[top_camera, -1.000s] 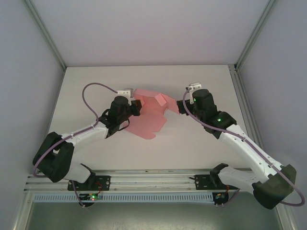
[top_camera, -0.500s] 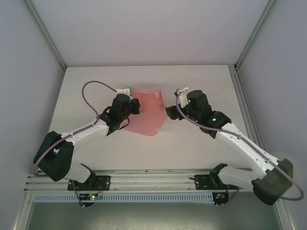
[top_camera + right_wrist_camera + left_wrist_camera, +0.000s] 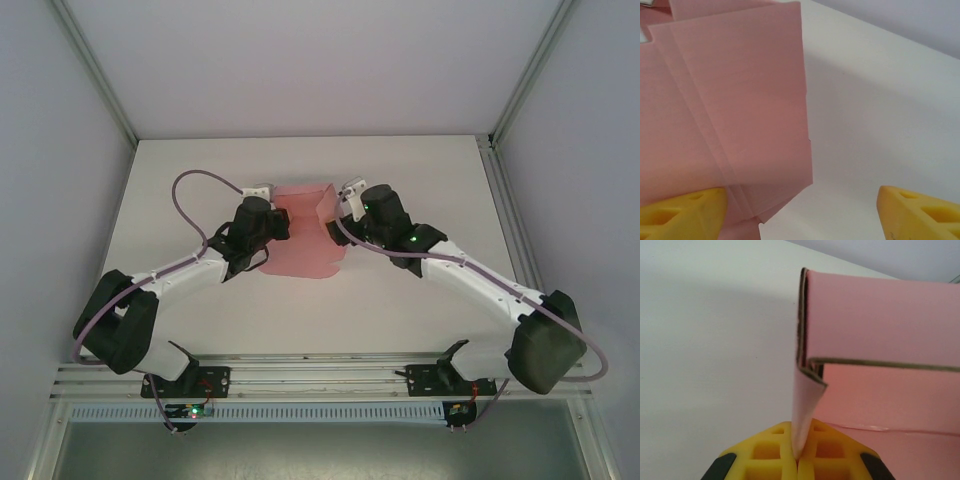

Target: Assemble paper box

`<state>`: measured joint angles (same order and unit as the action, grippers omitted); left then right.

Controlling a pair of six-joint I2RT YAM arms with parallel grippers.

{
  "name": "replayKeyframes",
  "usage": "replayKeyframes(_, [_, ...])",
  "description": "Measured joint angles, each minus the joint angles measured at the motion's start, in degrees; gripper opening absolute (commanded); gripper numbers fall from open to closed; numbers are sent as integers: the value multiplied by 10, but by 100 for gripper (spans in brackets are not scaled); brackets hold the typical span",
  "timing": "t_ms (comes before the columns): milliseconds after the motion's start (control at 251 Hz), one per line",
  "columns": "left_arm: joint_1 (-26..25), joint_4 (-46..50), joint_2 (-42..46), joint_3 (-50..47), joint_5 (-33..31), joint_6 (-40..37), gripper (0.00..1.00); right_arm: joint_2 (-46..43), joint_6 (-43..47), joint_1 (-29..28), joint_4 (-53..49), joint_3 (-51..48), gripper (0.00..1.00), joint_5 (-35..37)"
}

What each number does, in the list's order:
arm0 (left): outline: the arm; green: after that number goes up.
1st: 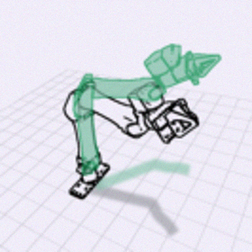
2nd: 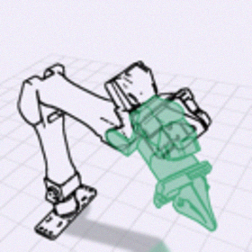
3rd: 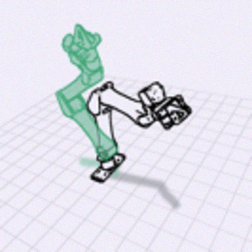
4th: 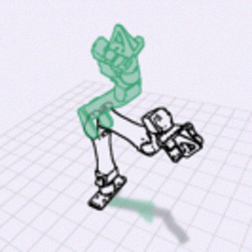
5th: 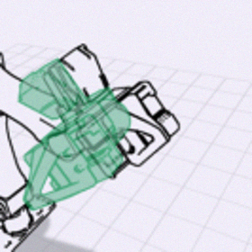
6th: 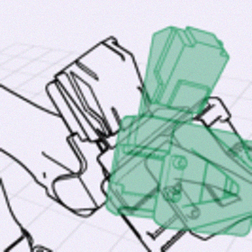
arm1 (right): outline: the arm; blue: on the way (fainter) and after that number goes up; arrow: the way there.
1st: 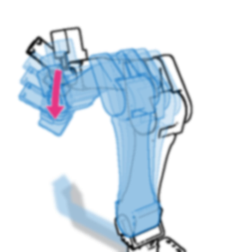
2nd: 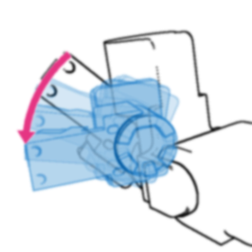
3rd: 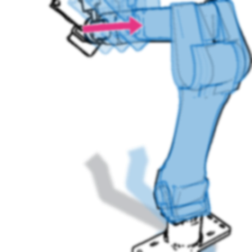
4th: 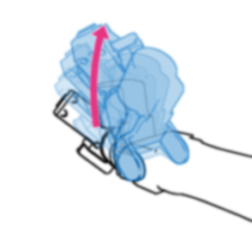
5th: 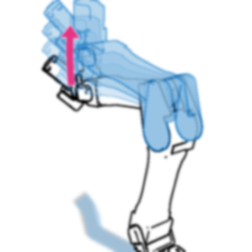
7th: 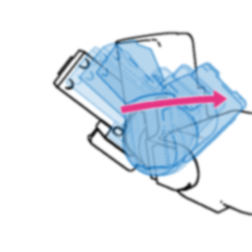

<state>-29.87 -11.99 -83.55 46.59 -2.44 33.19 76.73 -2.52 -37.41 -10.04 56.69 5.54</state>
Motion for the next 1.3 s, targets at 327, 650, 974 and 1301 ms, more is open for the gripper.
replayKeyframes(327, [-1, 21, 9, -1, -34, -9, 0, 44, 16, -20, 30, 5, 77, 76])
replayKeyframes(650, [-24, 21, 50, -1, -34, -8, 0, -139, -1, 57, 31, -73, 75, -95])
replayKeyframes(974, [-27, 26, 51, 8, -36, -6, 0, -230, -8, 121, 9, -86, 79, -252])
replayKeyframes(1301, [-27, 39, 51, 17, -39, 3, 0, -148, -14, 122, -10, -27, 64, -247])
